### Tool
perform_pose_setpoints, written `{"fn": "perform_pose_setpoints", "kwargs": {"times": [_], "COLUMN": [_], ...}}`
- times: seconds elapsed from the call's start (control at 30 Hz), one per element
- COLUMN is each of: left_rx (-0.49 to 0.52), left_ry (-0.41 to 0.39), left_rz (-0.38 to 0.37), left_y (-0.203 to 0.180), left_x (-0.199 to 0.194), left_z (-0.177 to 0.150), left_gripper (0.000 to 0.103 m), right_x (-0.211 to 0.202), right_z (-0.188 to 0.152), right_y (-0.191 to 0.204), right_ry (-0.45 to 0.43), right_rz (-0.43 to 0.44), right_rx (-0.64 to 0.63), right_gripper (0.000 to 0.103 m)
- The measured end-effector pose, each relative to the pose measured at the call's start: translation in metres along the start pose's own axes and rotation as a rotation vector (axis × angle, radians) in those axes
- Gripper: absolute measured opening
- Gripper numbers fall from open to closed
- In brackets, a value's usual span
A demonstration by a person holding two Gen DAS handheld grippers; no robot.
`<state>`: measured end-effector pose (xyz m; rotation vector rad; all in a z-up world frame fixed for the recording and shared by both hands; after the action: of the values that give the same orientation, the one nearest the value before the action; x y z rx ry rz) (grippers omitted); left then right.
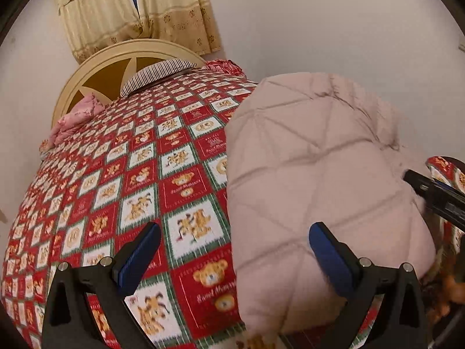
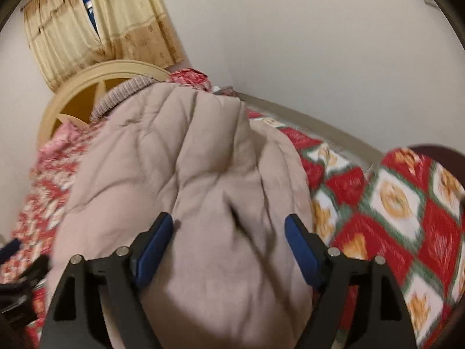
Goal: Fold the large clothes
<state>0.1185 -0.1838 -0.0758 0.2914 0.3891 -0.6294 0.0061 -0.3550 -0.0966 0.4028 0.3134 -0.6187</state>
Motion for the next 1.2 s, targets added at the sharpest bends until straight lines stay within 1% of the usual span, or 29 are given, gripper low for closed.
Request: {"fn": "perform_pose_setpoints", "kwargs": {"times": [0.13,0.23,0.27,0.33,0.37,0.47,0.57,0.63,0.7,0.77,0.83,0.9,1.03,1.1,1.2], "left_rx": [0.007,-0.016,-0.022,-0.02,-0.017,-0.014,-0.024,-0.025,-0.028,-0.037,-0.044,-0.043,-0.068,-0.092,-0.11], "left_ry": [0.0,-0.019,-0.032,-0.053,-0.063,-0.098,-0.115,-0.155,-0.204,-0.242,-0.271,-0.292,-0.292,-0.278,-0.279], "left_rz": [-0.007,-0.029,-0.031,-0.033,-0.032,-0.016,0.0,-0.009,-0.001,0.006,0.015,0.027,0.02,0.006,0.001], "left_y": [-0.002,0.0,0.001,-0.001,-0.002,-0.003,-0.002,-0.002,0.0,0.002,0.004,0.005,0.008,0.011,0.013], "left_x": [-0.011,-0.028,-0.036,-0.049,-0.055,-0.081,-0.102,-0.118,-0.136,-0.148,-0.157,-0.162,-0.169,-0.171,-0.173], "left_z": [-0.002,0.0,0.001,0.002,0.002,0.006,0.011,0.016,0.023,0.028,0.031,0.034,0.035,0.035,0.036], "left_gripper": [0.102,0.102,0.102,0.102,0.102,0.102,0.102,0.102,0.102,0.102,0.102,0.102,0.102,0.102,0.102], "right_x": [-0.05,-0.086,-0.099,-0.128,-0.138,-0.168,-0.193,-0.203,-0.21,-0.214,-0.218,-0.225,-0.233,-0.232,-0.228], "right_z": [0.0,0.0,0.0,0.002,0.006,0.019,0.033,0.039,0.042,0.041,0.04,0.04,0.036,0.035,0.033], "right_y": [-0.003,0.001,0.002,0.0,0.001,0.004,0.009,0.016,0.026,0.038,0.05,0.058,0.068,0.069,0.069], "right_ry": [-0.031,-0.048,-0.061,-0.097,-0.111,-0.168,-0.25,-0.291,-0.309,-0.317,-0.334,-0.377,-0.437,-0.443,-0.427], "right_rz": [0.009,0.01,0.01,0.004,0.001,-0.007,-0.006,0.012,0.044,0.069,0.073,0.074,0.065,0.069,0.074], "right_rx": [-0.034,-0.092,-0.113,-0.138,-0.144,-0.16,-0.146,-0.119,-0.114,-0.138,-0.171,-0.206,-0.256,-0.26,-0.25], "right_gripper": [0.082,0.082,0.083,0.095,0.097,0.098,0.1,0.1,0.1,0.102,0.102,0.103,0.103,0.103,0.103]}}
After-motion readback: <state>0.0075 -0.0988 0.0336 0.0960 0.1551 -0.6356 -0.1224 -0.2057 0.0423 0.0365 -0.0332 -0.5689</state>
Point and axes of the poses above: each gripper's, at about its wrist camera, not at the fingertips, and x roughly the way its jaws point, y to its left, z to its top, the point moved 2 cm from there along x, roughly the way its jaws point, and after that the axes turned 15 degrees about -y, right-handed, at the moved point
